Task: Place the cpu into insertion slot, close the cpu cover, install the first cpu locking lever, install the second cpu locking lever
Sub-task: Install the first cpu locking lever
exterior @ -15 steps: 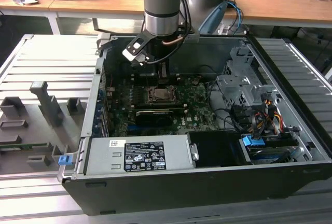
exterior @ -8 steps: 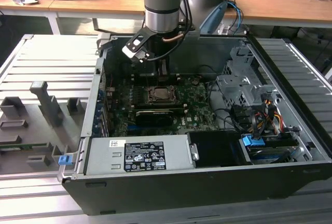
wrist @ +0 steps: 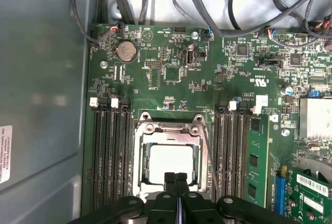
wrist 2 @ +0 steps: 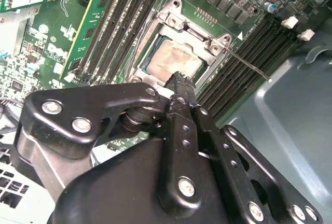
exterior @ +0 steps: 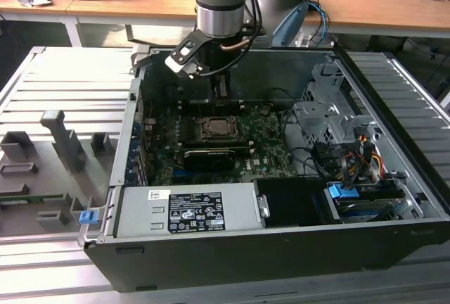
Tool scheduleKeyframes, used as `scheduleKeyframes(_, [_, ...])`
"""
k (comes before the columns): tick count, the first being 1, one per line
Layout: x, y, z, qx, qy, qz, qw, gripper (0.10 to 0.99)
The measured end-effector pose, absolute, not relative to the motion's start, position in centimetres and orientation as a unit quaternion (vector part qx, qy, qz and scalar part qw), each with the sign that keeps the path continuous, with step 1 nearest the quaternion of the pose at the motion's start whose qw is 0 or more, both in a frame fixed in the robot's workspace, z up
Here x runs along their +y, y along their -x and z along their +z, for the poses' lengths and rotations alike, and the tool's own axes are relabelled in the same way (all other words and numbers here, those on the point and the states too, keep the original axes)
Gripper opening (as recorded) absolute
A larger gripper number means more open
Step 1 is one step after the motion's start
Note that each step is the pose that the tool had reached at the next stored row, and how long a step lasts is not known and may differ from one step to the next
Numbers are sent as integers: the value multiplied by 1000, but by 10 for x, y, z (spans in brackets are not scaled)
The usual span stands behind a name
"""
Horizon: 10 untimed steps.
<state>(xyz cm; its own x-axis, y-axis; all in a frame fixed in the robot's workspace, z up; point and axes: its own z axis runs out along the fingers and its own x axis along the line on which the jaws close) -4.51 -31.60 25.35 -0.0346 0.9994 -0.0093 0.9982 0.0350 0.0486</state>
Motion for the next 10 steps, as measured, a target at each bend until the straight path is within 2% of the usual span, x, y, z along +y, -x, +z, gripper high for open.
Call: scheduleKeyframes(10, [-316,45,264,721,-693,14,20,106])
